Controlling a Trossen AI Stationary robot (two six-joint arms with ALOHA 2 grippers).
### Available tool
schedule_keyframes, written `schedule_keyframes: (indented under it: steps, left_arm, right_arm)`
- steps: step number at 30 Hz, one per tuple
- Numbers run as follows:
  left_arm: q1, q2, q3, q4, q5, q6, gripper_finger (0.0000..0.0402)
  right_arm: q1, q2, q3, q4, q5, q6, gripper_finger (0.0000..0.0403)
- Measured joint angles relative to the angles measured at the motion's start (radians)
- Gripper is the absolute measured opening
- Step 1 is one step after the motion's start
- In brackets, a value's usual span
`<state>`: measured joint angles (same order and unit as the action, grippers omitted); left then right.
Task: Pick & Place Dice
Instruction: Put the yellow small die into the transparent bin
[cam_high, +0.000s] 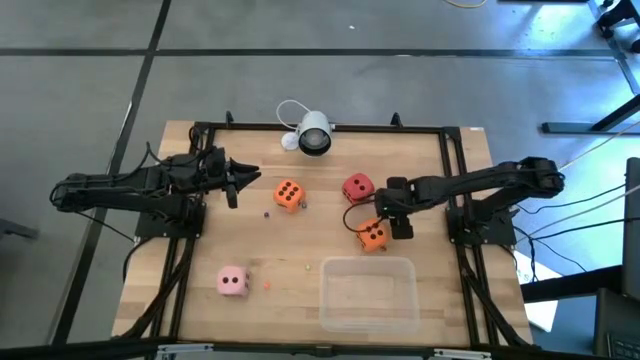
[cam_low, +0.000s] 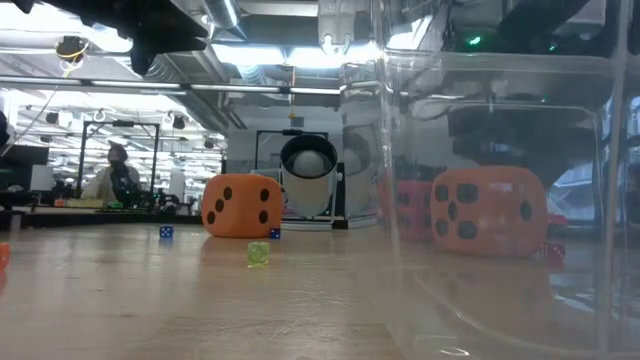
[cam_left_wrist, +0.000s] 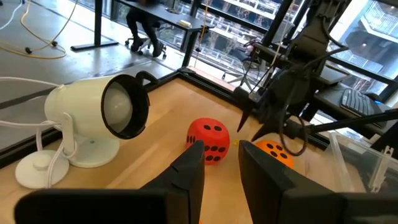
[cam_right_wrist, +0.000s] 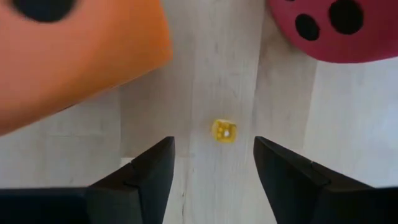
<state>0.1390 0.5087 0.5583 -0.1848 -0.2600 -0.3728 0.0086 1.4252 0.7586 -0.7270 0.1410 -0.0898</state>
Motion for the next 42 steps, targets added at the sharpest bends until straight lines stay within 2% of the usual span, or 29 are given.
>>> schedule_keyframes:
  steps: [26,29,42]
  left_arm:
    - [0.0,0.0,0.0,0.001,-0.01,0.015,0.0094]
    - [0.0,0.0,0.0,0.001,-0.009,0.017,0.0093]
    - [0.0,0.0,0.0,0.001,-0.008,0.018,0.0095]
  right_arm:
    - [-0.139,0.136,0.001,0.085,-0.12,0.0,0.02]
    - [-0.148,0.16,0.004,0.08,-0.155,0.0,0.0185]
    - [-0.168,0.182,0.006,0.079,-0.156,0.03,0.0082]
